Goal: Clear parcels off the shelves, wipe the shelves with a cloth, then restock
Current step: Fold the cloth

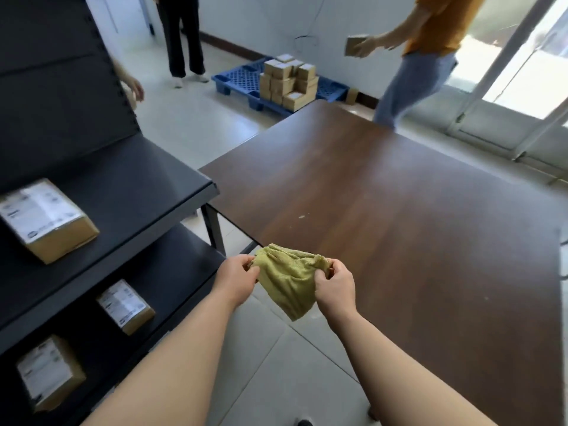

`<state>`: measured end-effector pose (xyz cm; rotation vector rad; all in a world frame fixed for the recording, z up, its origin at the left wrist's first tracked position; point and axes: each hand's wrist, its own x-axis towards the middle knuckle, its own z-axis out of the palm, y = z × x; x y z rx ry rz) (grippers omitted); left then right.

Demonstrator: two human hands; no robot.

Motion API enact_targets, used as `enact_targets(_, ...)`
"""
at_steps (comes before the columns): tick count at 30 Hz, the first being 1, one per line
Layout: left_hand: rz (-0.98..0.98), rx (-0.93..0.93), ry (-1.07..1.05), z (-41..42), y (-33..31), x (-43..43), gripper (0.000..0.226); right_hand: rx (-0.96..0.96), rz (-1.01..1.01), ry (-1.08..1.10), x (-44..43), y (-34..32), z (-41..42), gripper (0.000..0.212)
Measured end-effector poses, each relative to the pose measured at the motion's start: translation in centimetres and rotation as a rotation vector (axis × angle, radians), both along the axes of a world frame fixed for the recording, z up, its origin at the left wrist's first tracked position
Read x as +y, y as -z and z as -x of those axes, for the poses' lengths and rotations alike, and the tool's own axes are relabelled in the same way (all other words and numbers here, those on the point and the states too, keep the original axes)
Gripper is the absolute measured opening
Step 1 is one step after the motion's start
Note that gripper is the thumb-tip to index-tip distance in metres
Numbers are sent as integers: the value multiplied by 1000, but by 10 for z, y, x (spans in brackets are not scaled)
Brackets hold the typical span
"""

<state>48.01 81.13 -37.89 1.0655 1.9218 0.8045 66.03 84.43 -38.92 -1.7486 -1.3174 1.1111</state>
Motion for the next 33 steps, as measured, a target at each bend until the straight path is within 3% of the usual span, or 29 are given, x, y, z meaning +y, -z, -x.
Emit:
enact_targets(8, -48, 134, 171, -83, -26, 64, 28, -48, -16, 70, 38, -35, -89, 17)
enact_targets(12, 4, 97, 182, -124, -11, 88, 37, -45, 12, 120, 53, -26, -129, 27)
enact_targets(21, 106, 89, 279, -190, 26, 130, 23, -60, 126, 226, 80, 3, -194, 35)
enact_targets(29, 193, 145, 312, -217, 52, 146, 26, -39, 244, 244, 90, 30, -215, 30)
enact_targets(33, 208, 185, 324, -220, 62, 146, 28, -54, 304, 221, 88, 35, -222, 41)
